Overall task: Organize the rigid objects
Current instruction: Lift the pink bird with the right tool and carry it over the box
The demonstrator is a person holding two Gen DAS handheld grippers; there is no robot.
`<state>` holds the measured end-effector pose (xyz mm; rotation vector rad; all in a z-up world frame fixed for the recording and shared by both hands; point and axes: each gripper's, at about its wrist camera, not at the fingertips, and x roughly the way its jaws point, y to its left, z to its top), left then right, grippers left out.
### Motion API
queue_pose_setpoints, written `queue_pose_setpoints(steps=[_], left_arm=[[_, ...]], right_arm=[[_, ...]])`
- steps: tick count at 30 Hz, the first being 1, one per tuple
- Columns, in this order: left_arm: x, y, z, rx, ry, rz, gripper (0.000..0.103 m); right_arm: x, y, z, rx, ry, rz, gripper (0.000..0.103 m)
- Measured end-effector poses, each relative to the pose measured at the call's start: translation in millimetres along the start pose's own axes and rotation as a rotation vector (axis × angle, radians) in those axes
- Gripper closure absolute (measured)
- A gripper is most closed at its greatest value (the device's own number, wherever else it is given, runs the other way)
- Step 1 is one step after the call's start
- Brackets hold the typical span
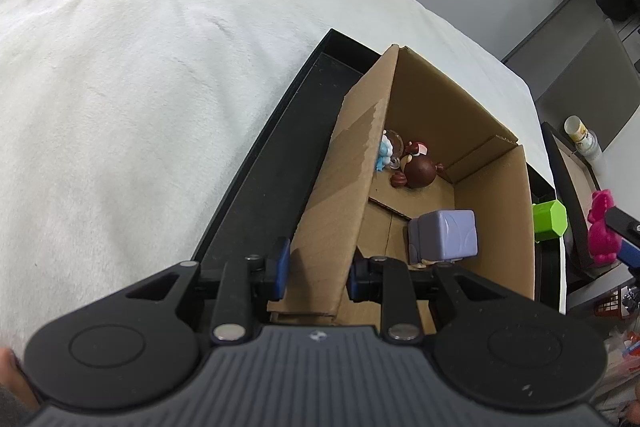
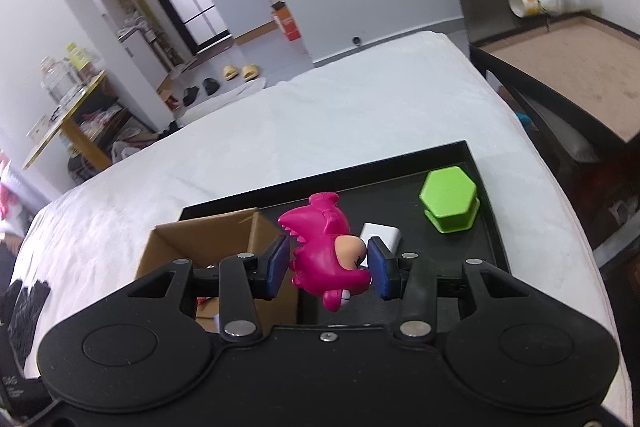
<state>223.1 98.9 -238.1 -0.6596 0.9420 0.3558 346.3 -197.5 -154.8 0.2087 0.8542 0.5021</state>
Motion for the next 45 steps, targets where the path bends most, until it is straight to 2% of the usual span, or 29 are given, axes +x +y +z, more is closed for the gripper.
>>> queue_pose_setpoints(steps=[16,28,36,41,45], left_arm=[[1,-3,-3,0.008,0.005,-0.002,0.077],[1,-1,-1,0.005,0.016,-0.015,0.076],[1,2,1,-0.002,0.023,-0.029,0.076],[1,3,1,-0.002,0.026,-0.036,0.075],[1,4,2,-0.003,0.027,-0.04,0.075]], right_arm=[[-1,45,5,-0.099,0.014,0.038,0.061],[24,83,2,-0.179,0.051,0.032,0.061],[47,101,-5,-0.217,0.08,-0.01,0.061],[61,109,-10,-0.256,0.098,-0.079,0.061],[66,115,-10,-0.275,0.1,-0.096,0.06]])
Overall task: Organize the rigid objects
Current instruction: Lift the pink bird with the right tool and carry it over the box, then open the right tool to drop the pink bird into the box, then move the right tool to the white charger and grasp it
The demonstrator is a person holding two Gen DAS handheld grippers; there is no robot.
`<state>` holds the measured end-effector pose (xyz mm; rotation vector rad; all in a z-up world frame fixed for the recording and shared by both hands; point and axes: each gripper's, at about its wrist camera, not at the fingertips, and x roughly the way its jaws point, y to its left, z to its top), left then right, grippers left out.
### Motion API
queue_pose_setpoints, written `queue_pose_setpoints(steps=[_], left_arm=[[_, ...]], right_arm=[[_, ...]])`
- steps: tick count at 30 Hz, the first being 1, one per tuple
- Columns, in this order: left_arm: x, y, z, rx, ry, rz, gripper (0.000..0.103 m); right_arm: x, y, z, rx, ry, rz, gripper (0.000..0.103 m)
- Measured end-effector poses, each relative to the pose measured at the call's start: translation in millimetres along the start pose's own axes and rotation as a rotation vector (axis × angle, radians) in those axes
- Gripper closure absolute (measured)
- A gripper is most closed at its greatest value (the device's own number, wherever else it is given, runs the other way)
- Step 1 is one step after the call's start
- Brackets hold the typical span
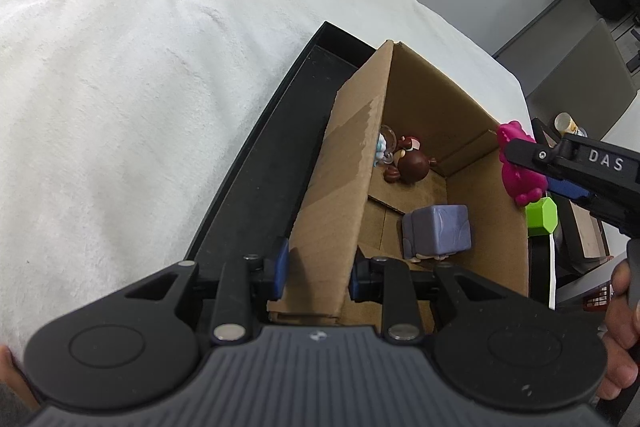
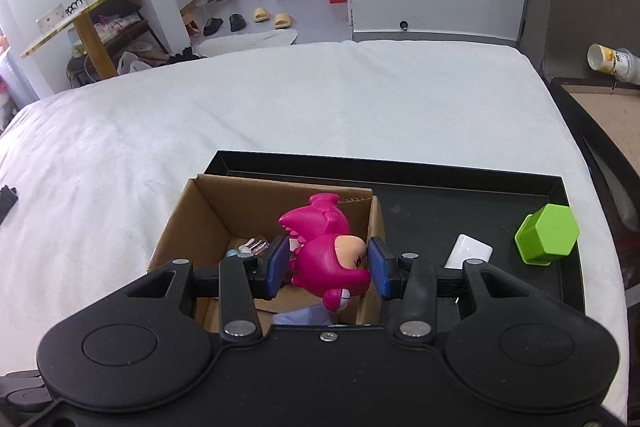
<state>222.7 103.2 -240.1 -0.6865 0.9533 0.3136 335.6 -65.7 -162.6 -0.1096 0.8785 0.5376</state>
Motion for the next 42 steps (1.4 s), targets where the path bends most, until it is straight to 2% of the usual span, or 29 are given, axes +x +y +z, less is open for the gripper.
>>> queue_pose_setpoints(steps=[9,12,16,20,35,42], left_arm=[[0,-1,0,-0.001,-0.001,-0.001,0.075],[0,-1,-1,0.001,-0.003,0.001,0.075],[0,-2,-1,0.002,-0.004,0.002,0.075],[0,-2,-1,0.004,-0.004,0.003,0.075],[-1,-1,0,0.007,-0.005,0.005,0.075],[-1,-1,0,0.006,-0.004,0.005,0.075]], right_arm=[[-15,-1,1,-0.001,-0.017,-0.021,0.057],[-23,-9,2,0.023,-0.028,-0.021,0.057],[-33,-23,0,0.054,-0.04,-0.018,0.051],[-38,-36,-4,0.083,-0.038,-0.015,0.051],[-35,-80,-24,0.153,-0.015,-0.052,0.049],[-26,-99,-30,0.184,-0.003,-0.074,0.042]])
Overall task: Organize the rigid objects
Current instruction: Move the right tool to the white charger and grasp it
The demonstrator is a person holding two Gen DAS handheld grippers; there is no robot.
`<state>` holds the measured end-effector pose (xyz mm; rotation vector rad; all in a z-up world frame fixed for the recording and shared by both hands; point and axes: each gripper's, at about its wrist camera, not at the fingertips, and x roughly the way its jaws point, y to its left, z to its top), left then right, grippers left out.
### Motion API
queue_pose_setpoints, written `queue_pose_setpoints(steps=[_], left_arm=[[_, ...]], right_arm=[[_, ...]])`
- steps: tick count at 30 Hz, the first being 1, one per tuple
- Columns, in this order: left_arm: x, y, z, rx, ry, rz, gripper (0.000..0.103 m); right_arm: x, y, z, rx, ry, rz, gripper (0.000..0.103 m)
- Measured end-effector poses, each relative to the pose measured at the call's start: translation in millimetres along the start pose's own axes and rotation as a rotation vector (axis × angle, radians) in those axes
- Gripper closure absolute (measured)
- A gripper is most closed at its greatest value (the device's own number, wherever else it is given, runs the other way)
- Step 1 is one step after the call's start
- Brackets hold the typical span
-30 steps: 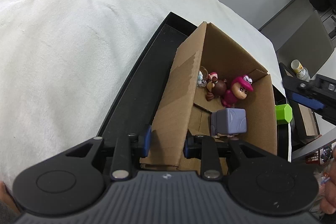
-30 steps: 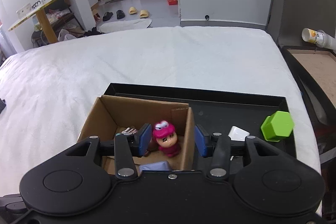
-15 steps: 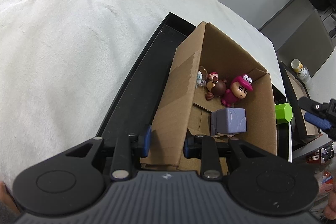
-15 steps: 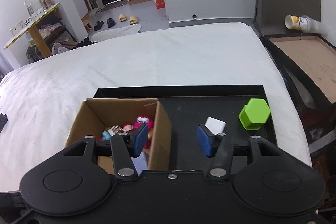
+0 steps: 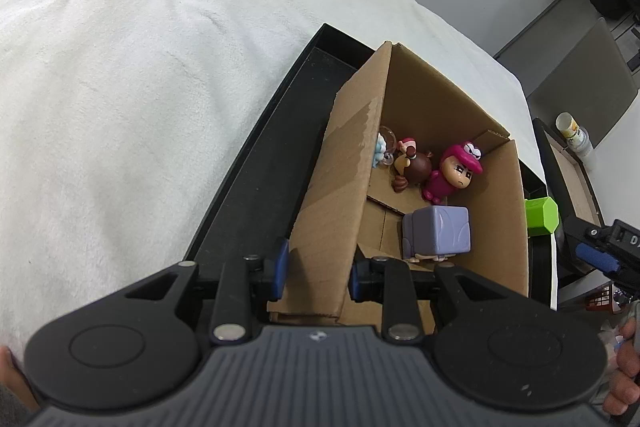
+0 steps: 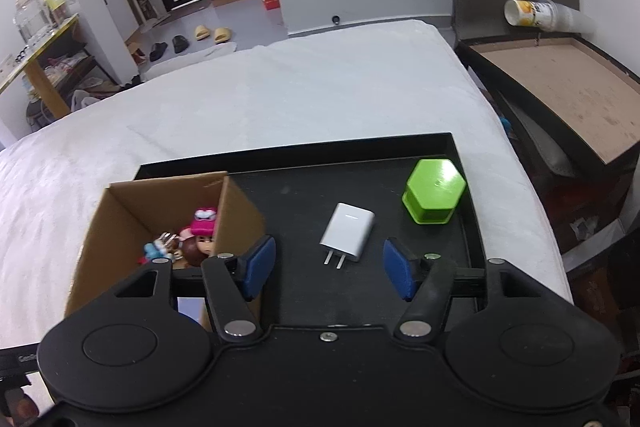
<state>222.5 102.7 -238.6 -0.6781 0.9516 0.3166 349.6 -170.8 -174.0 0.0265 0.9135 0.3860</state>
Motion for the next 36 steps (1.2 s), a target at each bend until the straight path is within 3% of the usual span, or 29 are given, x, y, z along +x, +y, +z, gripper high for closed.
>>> queue_pose_setpoints(steps=[29,36], left_arm=[[1,3,1,-0.019,0.001,-0.009,0.075],[1,3,2,-0.019,0.002,-0.008,0.075]], right_arm=[[102,0,4,0.081,0.098,-0.069,0.042],[115,12,-1,0.009,0.125,-0.118,0.043]])
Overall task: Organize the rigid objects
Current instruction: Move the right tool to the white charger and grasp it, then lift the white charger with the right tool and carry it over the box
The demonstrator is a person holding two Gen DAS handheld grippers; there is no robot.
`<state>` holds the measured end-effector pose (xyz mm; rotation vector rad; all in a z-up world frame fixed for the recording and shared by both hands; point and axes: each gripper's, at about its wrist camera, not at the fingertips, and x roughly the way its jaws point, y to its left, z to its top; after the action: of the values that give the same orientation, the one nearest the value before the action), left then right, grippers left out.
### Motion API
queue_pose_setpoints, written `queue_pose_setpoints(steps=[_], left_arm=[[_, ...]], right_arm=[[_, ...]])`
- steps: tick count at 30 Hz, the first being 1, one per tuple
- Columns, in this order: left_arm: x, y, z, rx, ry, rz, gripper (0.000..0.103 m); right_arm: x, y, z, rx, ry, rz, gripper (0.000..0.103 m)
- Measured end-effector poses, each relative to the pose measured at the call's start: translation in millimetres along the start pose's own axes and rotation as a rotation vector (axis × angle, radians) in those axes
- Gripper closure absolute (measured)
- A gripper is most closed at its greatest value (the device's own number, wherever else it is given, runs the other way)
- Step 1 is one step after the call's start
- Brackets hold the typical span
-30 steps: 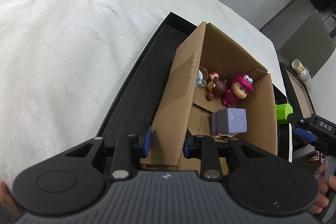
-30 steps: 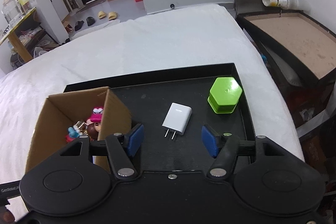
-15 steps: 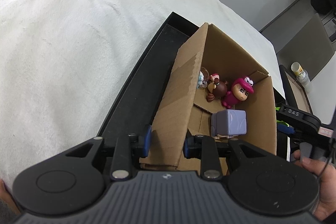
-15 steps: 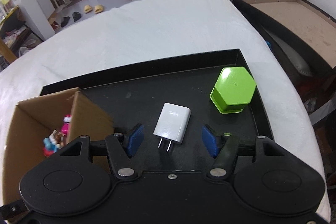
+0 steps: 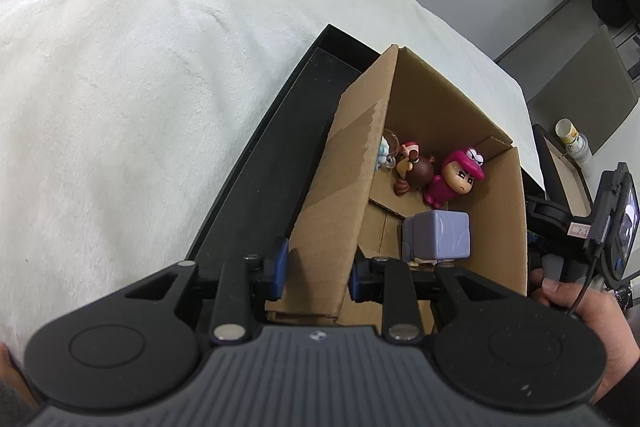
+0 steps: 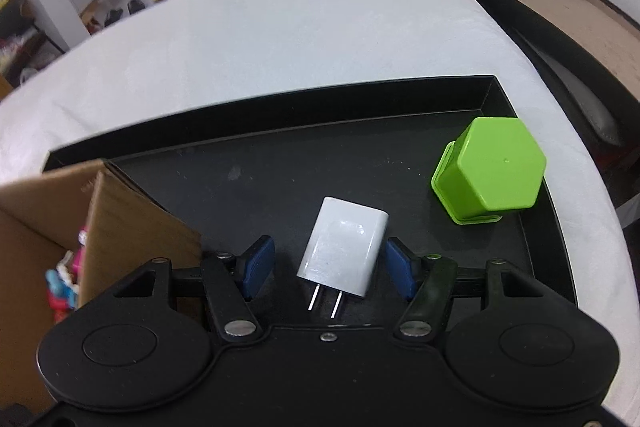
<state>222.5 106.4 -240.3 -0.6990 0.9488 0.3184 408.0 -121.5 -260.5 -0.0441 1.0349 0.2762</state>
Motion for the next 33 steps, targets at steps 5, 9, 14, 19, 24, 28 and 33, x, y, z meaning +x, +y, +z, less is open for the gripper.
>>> queue_pose_setpoints(steps=[5,9,14,19,24,28,33], left_arm=[[0,0,0,0.0,0.0,0.001,0.075],[1,0,1,-0.001,0.001,0.002,0.075],[1,0,0,-0.002,0.0,0.004,0.075],[-1,-2,0,0.005,-0.005,0.008,0.075],[-1,-2,0,0.009,-0.007,0.01,0.075],[0,-2,0,0.013,-0.006,0.011,0.075],[0,-4,-1,0.022,-0.01,0.017,0.076]], right_arm=[[-4,5,-5,-0.067,0.016,-0.064,0.048],[-13,1,-8,-0.083,0.03,-0.055,0.065],[-34,-4,-18,-0.081,0.017,-0.022,0.065],[-59,-15,-23,-0.067,-0.01,0.004,0.067],[-80,-14,-21,-0.067,-0.046,0.024,0.067],[-94,-12,-11,-0.069,-0.074,0.05,0.067],[-112,-9,-7,-0.09,-0.109,0.092,0.067]])
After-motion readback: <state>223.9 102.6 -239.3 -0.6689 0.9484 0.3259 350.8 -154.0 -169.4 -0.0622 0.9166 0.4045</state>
